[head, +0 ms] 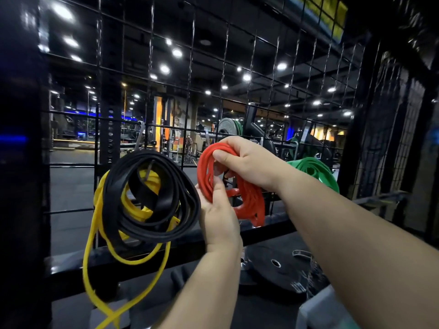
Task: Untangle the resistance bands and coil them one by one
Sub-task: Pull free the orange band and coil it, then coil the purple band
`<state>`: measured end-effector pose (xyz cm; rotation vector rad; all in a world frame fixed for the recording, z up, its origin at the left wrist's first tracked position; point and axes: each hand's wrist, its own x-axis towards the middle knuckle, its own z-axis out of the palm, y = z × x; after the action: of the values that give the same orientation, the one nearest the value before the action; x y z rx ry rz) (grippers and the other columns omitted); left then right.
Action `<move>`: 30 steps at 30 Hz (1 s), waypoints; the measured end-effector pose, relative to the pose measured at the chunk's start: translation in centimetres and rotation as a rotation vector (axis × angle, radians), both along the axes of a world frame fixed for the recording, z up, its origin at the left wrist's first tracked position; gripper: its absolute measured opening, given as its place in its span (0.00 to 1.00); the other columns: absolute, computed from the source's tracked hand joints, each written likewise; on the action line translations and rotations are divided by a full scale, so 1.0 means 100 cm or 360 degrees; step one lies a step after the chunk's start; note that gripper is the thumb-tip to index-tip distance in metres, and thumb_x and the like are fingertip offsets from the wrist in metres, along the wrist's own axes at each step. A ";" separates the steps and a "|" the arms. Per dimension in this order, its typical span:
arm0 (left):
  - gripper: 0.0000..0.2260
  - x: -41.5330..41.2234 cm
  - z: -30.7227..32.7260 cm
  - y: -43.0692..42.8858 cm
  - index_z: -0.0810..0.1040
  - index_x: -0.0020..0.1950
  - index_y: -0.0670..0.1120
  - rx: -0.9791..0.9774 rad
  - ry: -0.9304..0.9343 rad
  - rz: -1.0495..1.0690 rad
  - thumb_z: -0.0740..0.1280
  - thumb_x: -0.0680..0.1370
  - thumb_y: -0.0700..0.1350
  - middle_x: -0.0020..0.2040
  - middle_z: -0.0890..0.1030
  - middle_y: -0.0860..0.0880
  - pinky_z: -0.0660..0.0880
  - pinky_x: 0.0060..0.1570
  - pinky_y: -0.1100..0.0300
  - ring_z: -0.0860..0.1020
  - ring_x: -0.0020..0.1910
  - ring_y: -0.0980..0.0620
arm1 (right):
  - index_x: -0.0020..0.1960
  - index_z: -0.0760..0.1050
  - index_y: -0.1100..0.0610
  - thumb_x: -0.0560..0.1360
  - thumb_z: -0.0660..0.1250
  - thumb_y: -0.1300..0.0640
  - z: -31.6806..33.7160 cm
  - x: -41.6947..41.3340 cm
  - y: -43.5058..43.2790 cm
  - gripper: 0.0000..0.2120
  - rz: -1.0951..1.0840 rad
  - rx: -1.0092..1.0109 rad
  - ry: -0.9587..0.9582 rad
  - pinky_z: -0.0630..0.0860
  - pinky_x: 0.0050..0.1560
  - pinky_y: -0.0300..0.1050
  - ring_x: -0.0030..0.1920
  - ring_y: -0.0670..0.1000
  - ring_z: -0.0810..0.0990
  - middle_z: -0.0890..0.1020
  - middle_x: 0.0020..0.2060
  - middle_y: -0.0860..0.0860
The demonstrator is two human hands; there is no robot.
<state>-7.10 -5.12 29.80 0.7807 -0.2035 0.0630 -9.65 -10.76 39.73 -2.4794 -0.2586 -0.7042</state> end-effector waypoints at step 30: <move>0.15 -0.001 -0.061 0.030 0.78 0.49 0.65 0.0349 -0.0531 0.0443 0.66 0.76 0.42 0.48 0.83 0.60 0.75 0.55 0.58 0.81 0.51 0.60 | 0.48 0.77 0.50 0.77 0.66 0.43 -0.122 0.023 0.005 0.11 0.0051 0.1285 -0.0057 0.79 0.47 0.49 0.40 0.48 0.79 0.81 0.36 0.47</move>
<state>-7.18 -2.11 23.67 1.0119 -0.4220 0.4418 -7.38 -10.28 27.57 -1.6913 -0.0106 -0.6683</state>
